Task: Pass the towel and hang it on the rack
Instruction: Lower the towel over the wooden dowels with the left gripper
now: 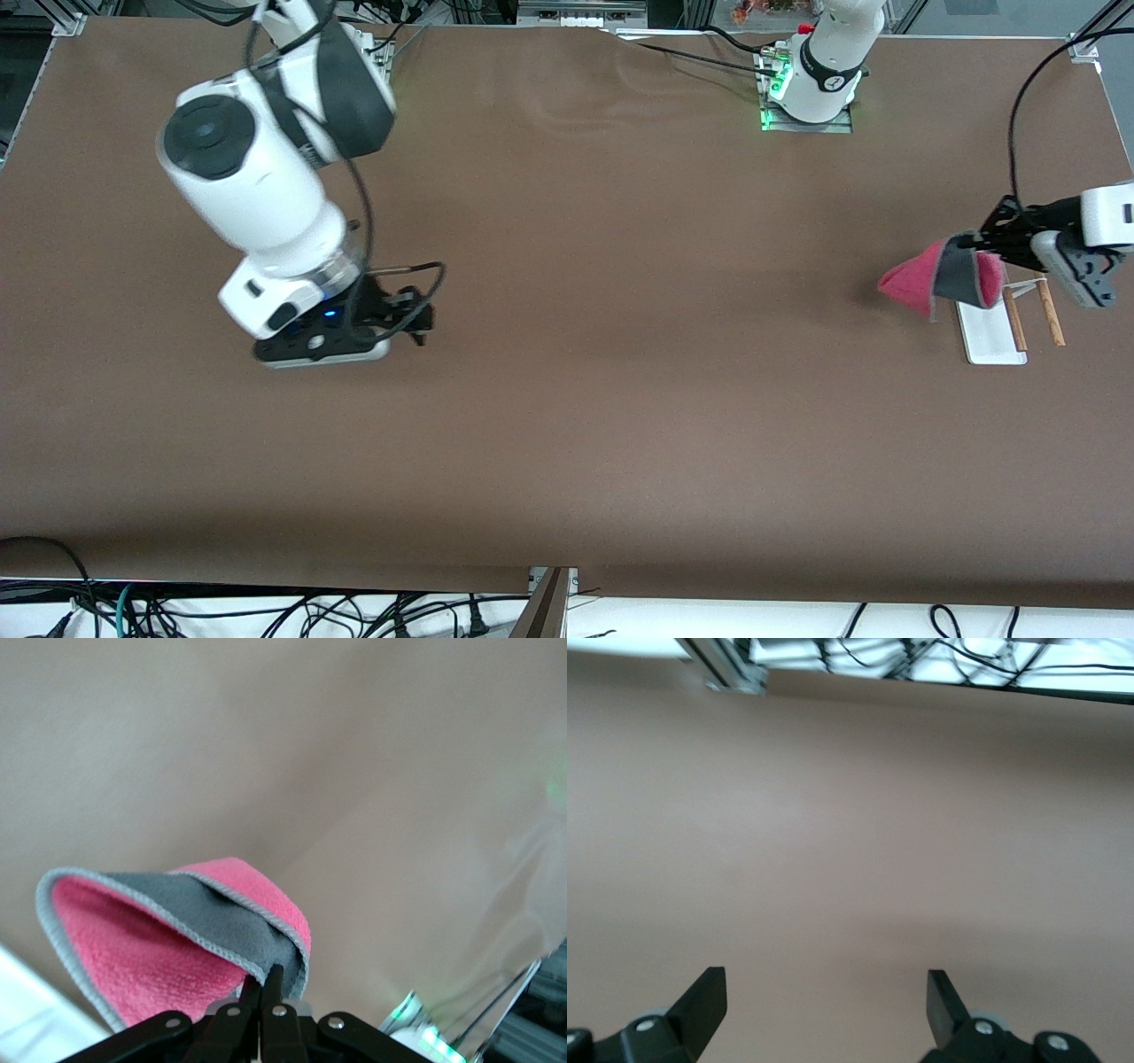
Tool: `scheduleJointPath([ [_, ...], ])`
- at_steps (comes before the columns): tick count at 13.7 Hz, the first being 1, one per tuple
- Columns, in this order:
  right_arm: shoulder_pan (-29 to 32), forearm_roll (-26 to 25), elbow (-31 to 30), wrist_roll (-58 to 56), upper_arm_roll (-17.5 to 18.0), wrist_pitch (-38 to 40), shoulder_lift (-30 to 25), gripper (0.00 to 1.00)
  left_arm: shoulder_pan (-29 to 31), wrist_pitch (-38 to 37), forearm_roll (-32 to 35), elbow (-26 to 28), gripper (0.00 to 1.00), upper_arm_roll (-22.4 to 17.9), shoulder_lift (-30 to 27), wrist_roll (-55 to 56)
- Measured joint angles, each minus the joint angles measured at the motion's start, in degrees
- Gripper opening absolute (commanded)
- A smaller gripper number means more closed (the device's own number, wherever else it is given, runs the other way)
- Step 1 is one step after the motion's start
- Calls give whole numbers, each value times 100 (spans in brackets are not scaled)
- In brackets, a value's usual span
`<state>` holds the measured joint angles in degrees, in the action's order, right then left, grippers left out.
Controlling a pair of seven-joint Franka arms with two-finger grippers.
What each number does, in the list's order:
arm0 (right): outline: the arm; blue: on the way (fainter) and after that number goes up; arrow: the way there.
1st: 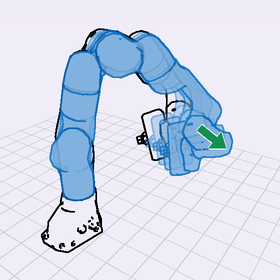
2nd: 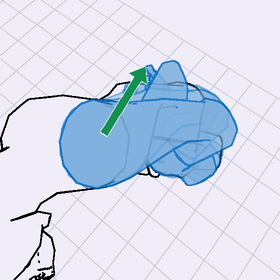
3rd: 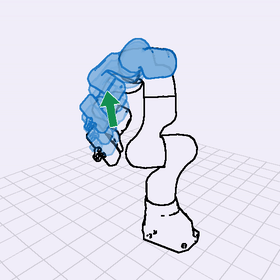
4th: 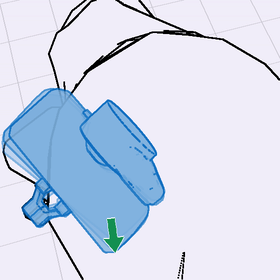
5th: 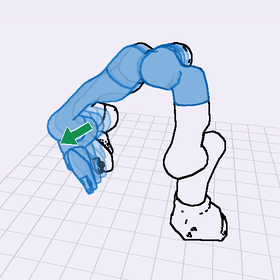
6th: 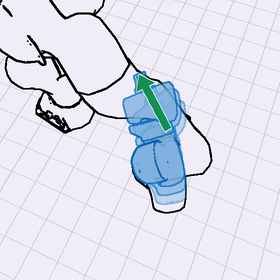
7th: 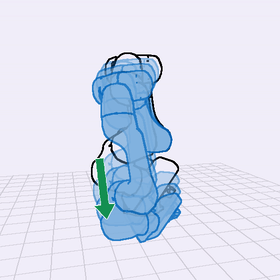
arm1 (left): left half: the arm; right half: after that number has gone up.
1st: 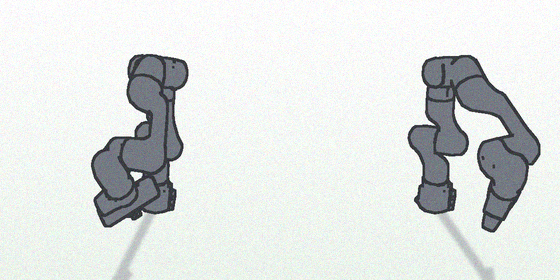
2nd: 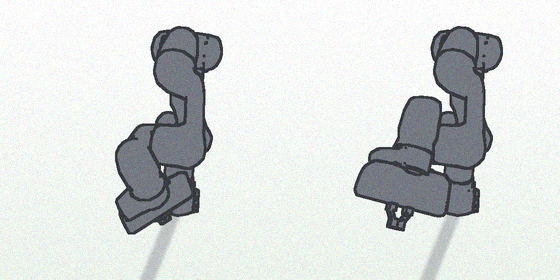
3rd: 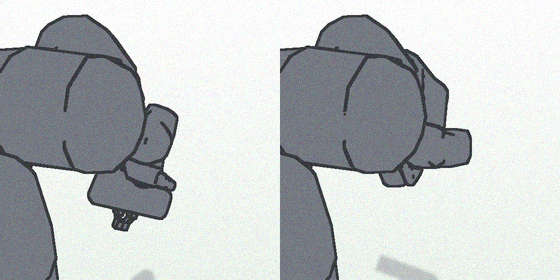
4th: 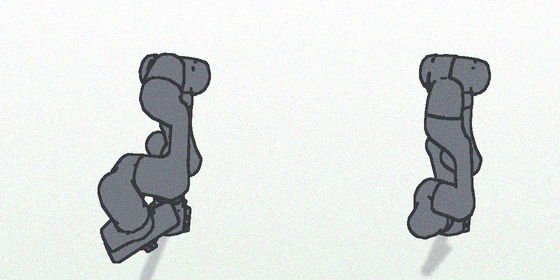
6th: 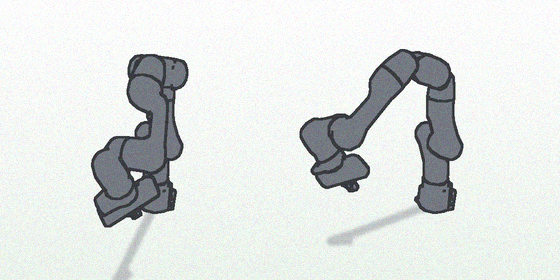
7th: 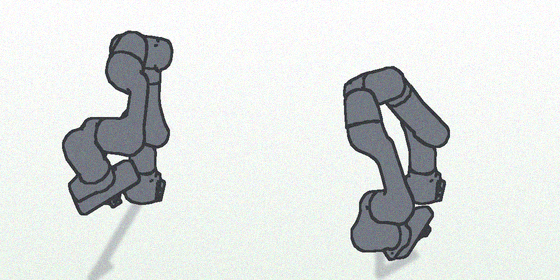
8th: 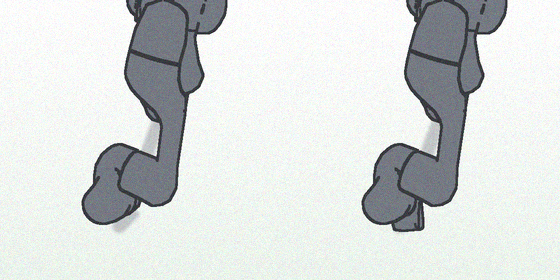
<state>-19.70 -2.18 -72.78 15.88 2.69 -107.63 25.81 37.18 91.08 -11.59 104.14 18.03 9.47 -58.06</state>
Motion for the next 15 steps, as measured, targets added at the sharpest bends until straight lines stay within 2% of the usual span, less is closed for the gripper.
scheduleJointPath([
  [4, 902, 91, 5, -505, -1, 397, -47, 100, 779, -150, 246, -474, 0, -6, 554, -995],
  [7, 1397, 136, 4, -953, -15, 777, -279, 100, 1123, -150, 623, -882, 0, -5, 946, -1577],
  [10, 1551, 127, -118, -985, -49, 1208, -635, 100, 1350, -153, 874, -1397, 0, -4, 1343, -2185],
  [12, 1613, -3, -428, -986, -53, 1270, -969, 100, 1528, -154, 905, -1533, 0, -30, 1558, -2489],
  [15, 1647, -166, -809, -988, -56, 1308, -1363, 100, 1616, -138, 906, -1643, 0, -291, 1868, -2880],
])
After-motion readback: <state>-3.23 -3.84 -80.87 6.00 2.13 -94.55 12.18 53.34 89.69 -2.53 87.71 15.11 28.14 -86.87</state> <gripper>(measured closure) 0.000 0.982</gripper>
